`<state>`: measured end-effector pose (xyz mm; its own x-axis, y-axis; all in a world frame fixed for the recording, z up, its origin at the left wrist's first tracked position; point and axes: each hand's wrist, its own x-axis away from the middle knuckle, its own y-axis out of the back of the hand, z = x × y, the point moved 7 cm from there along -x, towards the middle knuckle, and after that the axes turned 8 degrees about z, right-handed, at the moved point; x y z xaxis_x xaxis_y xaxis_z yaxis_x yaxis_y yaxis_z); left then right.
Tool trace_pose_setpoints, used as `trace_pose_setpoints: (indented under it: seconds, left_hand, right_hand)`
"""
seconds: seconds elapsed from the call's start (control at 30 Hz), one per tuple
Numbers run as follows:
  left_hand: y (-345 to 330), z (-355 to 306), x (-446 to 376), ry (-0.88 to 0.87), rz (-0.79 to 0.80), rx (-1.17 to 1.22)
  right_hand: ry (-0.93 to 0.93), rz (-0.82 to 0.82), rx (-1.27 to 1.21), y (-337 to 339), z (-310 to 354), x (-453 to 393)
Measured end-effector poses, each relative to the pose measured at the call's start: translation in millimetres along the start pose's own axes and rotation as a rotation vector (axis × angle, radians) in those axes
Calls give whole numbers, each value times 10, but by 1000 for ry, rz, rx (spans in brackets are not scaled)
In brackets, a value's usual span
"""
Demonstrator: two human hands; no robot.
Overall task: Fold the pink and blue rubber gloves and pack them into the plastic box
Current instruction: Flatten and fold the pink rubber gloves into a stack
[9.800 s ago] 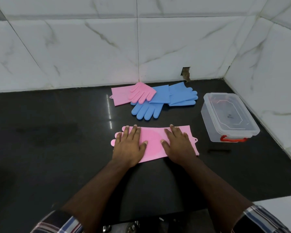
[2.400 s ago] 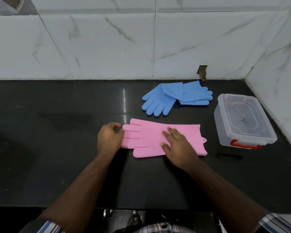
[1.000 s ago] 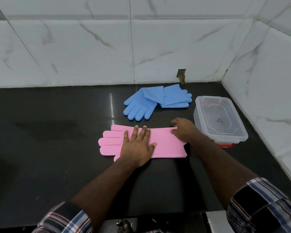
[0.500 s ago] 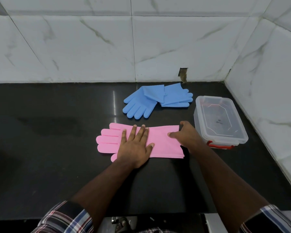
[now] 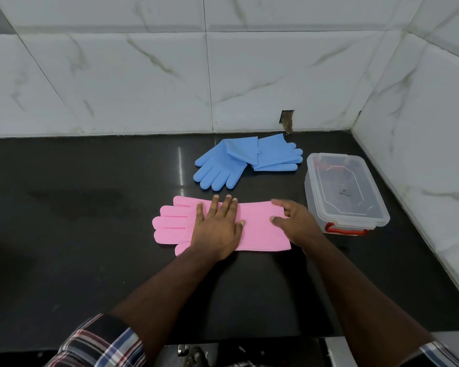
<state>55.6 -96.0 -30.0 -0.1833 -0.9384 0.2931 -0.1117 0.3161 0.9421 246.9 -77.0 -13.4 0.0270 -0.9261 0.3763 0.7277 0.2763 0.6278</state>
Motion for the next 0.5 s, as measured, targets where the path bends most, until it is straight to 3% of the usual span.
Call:
trace_pose_setpoints:
  seconds: [0.1,0.33,0.5]
  left_hand:
    - [70,-89,-30,-39,-63,-34]
    - [-49,-22,-30,-7,-1,-60]
    - [-124,6,-50,27,24,-58]
  right_hand:
    - [-48,-32,-74,8,-74,1]
    - [-59,-162,-135,135,-80,41]
    - [-41,-48,-101,35,-37,85]
